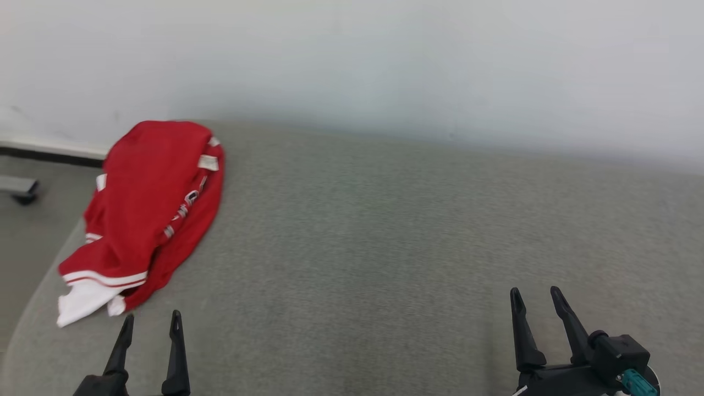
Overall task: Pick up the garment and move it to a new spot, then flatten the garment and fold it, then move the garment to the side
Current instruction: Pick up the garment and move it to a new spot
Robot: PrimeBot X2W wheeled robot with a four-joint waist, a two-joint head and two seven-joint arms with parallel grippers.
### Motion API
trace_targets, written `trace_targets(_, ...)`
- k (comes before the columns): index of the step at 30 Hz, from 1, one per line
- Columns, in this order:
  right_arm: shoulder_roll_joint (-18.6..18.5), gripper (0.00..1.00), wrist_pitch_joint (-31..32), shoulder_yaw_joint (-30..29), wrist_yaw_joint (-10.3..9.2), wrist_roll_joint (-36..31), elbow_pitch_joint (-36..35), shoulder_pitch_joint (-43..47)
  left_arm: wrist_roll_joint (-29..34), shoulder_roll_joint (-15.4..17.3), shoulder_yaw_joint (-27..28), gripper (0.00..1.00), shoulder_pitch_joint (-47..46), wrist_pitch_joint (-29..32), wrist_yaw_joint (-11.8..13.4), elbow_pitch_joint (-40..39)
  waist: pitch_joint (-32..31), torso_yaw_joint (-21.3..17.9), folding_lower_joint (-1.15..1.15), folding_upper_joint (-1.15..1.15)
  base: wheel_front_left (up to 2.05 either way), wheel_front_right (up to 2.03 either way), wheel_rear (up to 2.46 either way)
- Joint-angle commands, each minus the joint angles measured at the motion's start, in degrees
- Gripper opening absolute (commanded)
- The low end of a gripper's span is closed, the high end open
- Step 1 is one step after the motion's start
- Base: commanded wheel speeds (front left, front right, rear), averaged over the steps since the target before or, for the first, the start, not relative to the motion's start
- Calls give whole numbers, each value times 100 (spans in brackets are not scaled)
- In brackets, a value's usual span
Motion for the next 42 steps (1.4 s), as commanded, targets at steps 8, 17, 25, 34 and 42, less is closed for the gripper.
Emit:
trace_targets(8, -9, 100, 13, 102, -12, 79, 20, 110, -24, 98, 41, 100, 150, 176, 148, -183, -82, 1209, 0, 0, 0, 0, 0)
trace_targets(17, -10, 100, 24, 245, -12, 118, 28, 86, -18, 187, 101, 100, 311, 248, 272, -344, -104, 1533, 0, 0, 0, 0, 0)
trace_targets(25, -10, 100, 45, 329, -12, 100, 28, 55, -93, 230, 176, 100, 378, 246, 361, -442, -64, 1542, 0, 0, 0, 0, 0)
trace_targets(34, -11, 100, 178, 165, -12, -165, -162, -143, -358, 426, 306, 100, -420, 316, 250, -391, 369, 1079, 0, 0, 0, 0, 0)
trace_targets(42, -123, 100, 375, -255, -12, -535, -624, -430, -563, 910, 458, 100, -2041, 541, 78, -219, 1287, 305, 0, 0, 0, 0, 0)
